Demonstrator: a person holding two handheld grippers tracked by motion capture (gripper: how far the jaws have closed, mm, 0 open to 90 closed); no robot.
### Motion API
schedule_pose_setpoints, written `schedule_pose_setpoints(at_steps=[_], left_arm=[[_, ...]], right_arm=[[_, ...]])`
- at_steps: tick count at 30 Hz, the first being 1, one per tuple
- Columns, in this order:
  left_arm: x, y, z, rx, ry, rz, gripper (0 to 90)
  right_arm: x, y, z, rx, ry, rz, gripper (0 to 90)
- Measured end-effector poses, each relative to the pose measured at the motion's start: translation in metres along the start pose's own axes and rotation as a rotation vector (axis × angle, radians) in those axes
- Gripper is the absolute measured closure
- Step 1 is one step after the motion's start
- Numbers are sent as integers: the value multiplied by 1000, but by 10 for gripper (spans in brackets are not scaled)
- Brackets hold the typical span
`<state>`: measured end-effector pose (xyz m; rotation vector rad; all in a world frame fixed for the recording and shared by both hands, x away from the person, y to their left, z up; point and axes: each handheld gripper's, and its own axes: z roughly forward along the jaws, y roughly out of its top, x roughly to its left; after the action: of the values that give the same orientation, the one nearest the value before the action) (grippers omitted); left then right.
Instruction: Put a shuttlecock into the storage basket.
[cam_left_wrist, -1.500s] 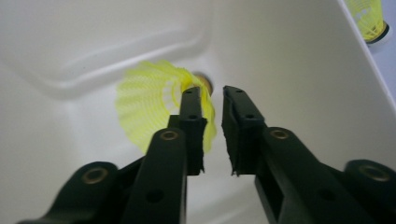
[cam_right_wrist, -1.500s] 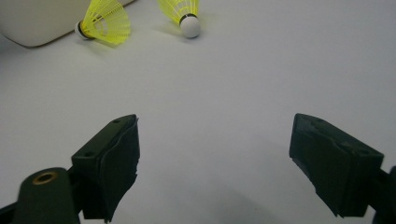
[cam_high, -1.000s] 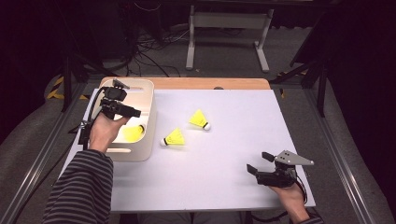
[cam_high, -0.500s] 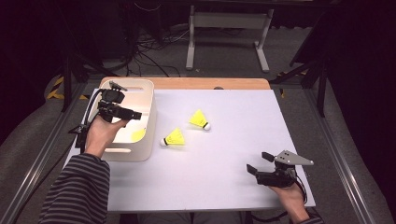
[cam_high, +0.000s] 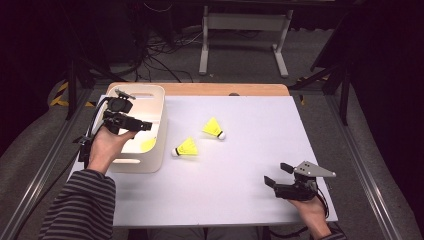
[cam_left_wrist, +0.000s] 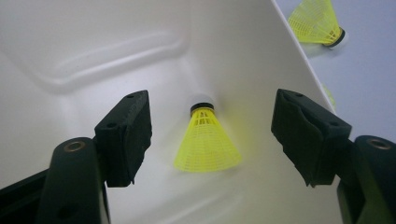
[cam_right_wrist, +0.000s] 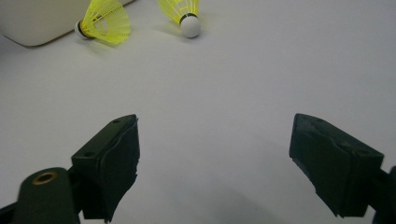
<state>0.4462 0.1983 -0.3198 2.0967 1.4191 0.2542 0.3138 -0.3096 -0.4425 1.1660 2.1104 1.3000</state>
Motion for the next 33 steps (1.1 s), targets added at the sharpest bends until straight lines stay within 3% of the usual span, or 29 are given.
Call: schedule_pose_setpoints(at_steps=[8,33], left_arm=[[-2,-3,-4,-10,-12,-7,297],[-11,-15,-9,-35,-27,28,298]], right_arm=[[0,0,0,1,0,-1,169],[0,0,0,-1,-4,-1,169]])
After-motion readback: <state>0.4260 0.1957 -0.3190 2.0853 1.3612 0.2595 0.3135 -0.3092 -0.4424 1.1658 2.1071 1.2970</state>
